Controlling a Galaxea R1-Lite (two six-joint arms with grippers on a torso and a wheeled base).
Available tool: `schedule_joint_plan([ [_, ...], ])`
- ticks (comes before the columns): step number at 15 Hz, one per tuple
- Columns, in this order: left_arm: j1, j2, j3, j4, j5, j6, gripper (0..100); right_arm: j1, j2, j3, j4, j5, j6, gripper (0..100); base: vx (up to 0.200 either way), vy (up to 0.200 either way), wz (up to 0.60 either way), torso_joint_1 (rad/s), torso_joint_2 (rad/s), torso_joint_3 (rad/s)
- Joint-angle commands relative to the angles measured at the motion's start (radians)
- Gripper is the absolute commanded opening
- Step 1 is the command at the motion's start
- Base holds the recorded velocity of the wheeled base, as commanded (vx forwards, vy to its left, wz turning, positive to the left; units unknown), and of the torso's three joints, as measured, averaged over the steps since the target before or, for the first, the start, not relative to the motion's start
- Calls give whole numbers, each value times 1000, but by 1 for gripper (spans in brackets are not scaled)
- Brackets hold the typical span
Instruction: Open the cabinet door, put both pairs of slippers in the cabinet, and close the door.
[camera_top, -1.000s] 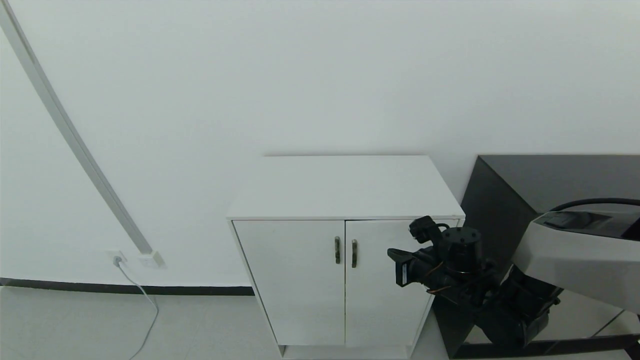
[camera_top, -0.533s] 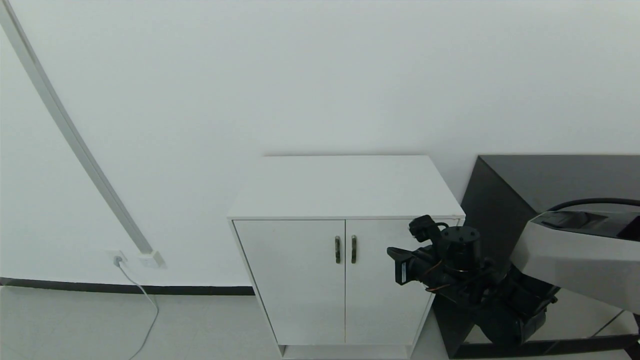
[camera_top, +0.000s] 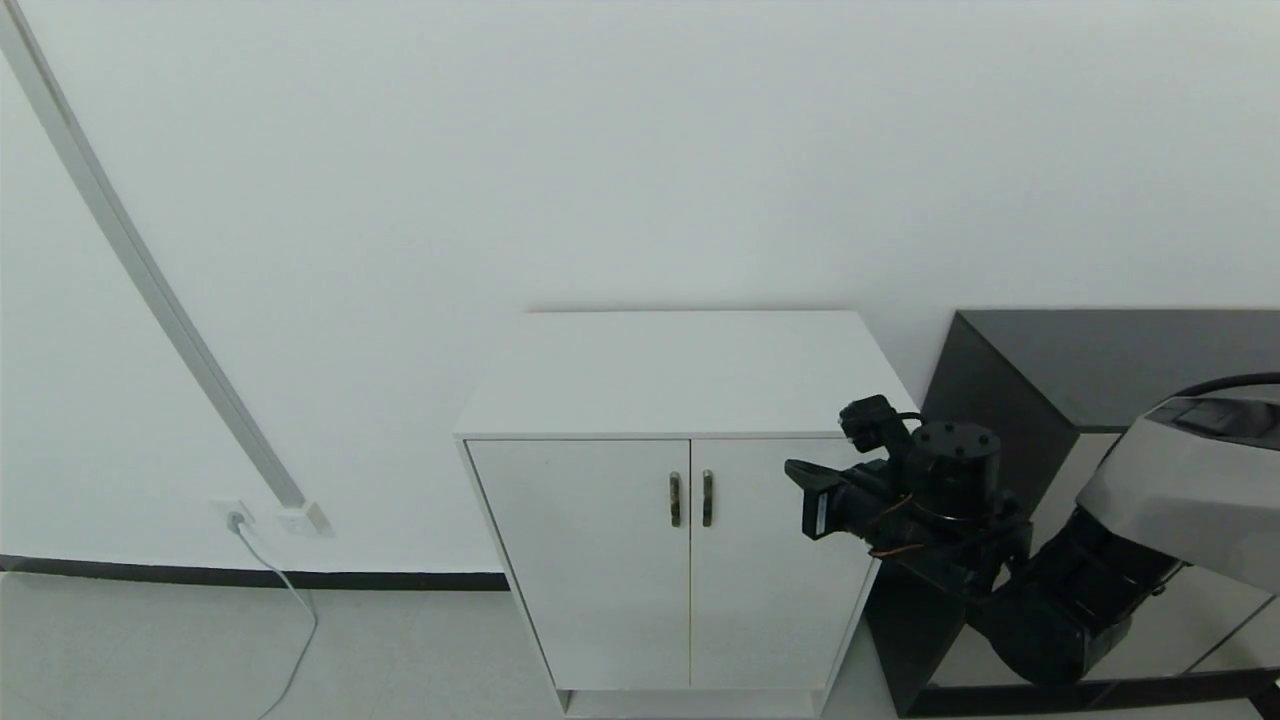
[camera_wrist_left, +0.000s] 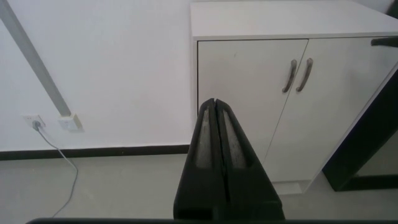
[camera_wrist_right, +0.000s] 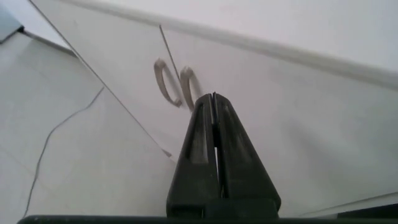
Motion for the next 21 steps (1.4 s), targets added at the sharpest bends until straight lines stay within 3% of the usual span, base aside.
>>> schedule_joint_plan([
  [1,0,1,0,0,0,0,0,-22,-102,1,11,-37,1,0,0,0,0,0,0,0],
  [6,1,1,0,0,0,0,0,-104,-300,-35,206,-183,-2,0,0,0,0,0,0,0],
  [9,0,1,0,-2,0,0,0,-157,-360,14,234,-284,-5,0,0,0,0,0,0,0],
  [17,0,1,0,0,0,0,0,-255,-688,507,231,-295,-24,0,0,0,0,0,0,0],
  [21,1,1,0,0,0,-1,0,-278,-882,689,234,-295,-25,0,0,0,0,0,0,0],
])
